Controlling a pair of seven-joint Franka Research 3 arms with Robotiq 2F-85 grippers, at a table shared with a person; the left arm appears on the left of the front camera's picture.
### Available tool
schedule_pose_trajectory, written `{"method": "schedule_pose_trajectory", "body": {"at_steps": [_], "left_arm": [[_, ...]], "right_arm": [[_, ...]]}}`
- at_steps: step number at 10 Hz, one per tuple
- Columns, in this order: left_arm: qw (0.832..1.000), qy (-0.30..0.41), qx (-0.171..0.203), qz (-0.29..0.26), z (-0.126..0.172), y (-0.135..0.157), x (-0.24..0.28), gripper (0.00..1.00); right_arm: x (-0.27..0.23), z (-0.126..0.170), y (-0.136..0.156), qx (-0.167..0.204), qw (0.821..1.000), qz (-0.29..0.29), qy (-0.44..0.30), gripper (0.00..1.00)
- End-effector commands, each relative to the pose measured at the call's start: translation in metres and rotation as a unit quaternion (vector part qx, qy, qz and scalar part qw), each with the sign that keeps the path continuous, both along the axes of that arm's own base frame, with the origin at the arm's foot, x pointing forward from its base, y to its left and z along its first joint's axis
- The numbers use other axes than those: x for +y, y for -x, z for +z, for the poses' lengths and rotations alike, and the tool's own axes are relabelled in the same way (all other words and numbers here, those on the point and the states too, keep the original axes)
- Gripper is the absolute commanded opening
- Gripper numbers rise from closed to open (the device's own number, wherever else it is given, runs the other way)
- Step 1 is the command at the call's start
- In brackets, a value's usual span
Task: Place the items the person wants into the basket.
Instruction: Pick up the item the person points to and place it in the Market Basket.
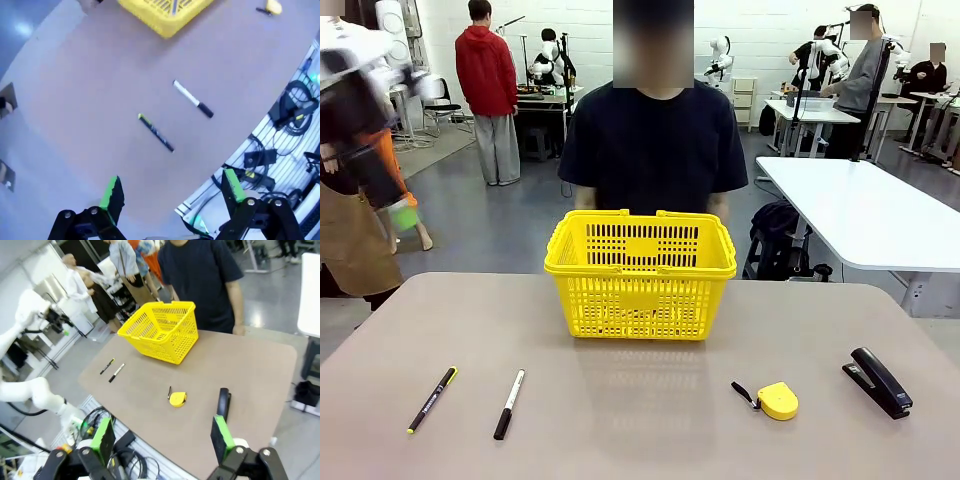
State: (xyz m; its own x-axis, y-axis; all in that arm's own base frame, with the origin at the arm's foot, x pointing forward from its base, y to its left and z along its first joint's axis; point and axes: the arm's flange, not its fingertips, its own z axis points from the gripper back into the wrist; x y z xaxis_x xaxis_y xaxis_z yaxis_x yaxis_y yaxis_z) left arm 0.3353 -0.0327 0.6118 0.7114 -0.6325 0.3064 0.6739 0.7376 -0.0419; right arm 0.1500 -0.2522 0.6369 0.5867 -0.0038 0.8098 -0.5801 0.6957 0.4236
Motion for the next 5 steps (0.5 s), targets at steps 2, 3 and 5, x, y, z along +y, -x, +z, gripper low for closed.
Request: {"method": "schedule_pose_trajectory", "body": {"at_steps": [2,3,5], "left_arm": [[0.998,-0.033,-0.043,0.021,-0.021,0.023,0.008,1.0],[0.998,-0.04,-0.043,0.03,-0.018,0.02,0.005,1.0],[0.999,-0.023,-0.031,0.015,-0.023,0.029,0.02,1.0]], "right_arm": [[0.001,0.002,-0.001,-0.013,1.0,0.008,-0.008,1.0],[0.001,0.002,-0.001,-0.013,1.0,0.008,-0.008,1.0],[0.001,0.002,-0.001,-0.013,1.0,0.008,-0.008,1.0]]}}
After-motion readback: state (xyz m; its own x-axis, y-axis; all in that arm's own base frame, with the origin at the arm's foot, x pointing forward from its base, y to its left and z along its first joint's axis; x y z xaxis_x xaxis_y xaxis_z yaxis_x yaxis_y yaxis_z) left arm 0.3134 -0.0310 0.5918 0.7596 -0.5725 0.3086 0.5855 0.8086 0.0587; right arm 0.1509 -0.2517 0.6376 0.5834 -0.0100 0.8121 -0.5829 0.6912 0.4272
